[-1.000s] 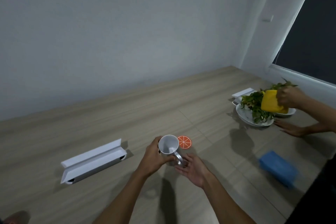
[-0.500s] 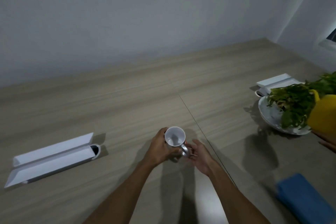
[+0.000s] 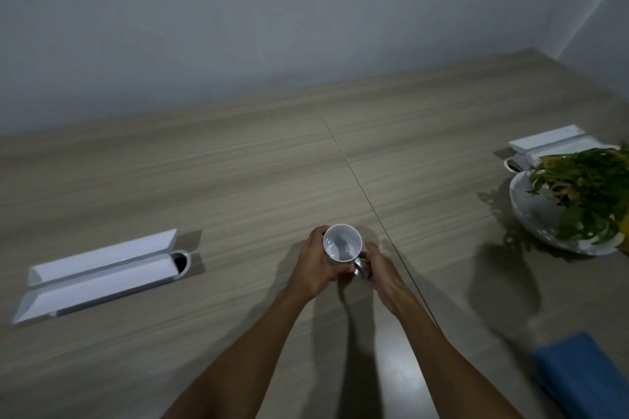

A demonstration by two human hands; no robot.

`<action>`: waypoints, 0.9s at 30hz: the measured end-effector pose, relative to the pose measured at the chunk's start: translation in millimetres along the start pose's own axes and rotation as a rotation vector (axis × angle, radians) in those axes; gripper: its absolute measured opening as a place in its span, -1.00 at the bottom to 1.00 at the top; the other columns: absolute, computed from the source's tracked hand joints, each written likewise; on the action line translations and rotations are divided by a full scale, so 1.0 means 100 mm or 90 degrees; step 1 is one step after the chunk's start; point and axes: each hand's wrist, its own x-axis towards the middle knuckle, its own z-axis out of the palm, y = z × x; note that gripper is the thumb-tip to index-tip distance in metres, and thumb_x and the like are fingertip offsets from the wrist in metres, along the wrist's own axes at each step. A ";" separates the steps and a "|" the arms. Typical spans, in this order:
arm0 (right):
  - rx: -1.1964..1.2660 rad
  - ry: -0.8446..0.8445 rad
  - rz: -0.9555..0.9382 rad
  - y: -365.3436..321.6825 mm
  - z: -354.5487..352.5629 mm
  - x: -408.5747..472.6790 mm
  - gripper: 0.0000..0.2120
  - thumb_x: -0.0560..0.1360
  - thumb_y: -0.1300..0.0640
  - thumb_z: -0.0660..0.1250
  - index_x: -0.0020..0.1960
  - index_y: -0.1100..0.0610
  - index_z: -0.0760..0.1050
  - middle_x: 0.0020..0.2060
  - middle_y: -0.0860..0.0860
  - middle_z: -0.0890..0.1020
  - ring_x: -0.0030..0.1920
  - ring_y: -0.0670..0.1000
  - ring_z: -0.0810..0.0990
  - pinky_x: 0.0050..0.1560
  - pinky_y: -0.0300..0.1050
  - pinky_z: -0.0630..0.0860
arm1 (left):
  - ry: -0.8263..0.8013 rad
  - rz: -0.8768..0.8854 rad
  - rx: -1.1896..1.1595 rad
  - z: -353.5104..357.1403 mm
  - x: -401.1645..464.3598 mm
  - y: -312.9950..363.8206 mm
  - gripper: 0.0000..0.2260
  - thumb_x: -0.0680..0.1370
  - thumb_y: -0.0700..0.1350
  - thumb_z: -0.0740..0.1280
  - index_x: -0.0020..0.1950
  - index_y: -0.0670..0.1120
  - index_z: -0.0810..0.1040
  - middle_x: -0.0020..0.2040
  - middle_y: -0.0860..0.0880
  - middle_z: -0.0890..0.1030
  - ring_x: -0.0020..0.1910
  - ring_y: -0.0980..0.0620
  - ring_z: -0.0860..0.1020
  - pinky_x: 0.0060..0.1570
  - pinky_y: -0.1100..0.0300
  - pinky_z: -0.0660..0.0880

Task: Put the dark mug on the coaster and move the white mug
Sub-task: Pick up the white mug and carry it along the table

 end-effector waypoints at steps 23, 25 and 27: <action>-0.147 -0.077 -0.040 -0.10 0.16 -0.11 -0.22 0.38 -0.54 -0.08 -0.38 0.08 0.57 -0.44 0.03 0.60 -0.29 0.02 0.54 0.24 0.15 0.49 | 0.065 0.012 0.060 -0.15 -0.13 -0.05 -0.35 0.19 0.09 0.66 0.17 0.27 0.45 0.17 0.09 0.63 0.12 0.08 0.63 0.08 -0.07 0.61; -0.145 -0.078 -0.050 -0.11 0.19 -0.11 -0.22 0.38 -0.54 -0.09 -0.35 0.07 0.58 -0.44 0.01 0.58 -0.28 0.02 0.53 0.22 0.15 0.50 | 0.065 0.013 0.062 -0.17 -0.10 -0.06 -0.36 0.18 0.08 0.67 0.14 0.35 0.43 0.17 0.11 0.63 0.13 0.11 0.62 0.09 -0.05 0.62; -0.148 -0.074 -0.049 -0.12 0.20 -0.10 -0.23 0.37 -0.55 -0.08 -0.31 0.06 0.59 -0.45 -0.01 0.57 -0.28 0.01 0.52 0.17 0.13 0.52 | 0.060 0.010 0.054 -0.17 -0.07 -0.06 -0.35 0.17 0.07 0.68 0.17 0.29 0.47 0.18 0.11 0.64 0.14 0.12 0.62 0.10 -0.07 0.62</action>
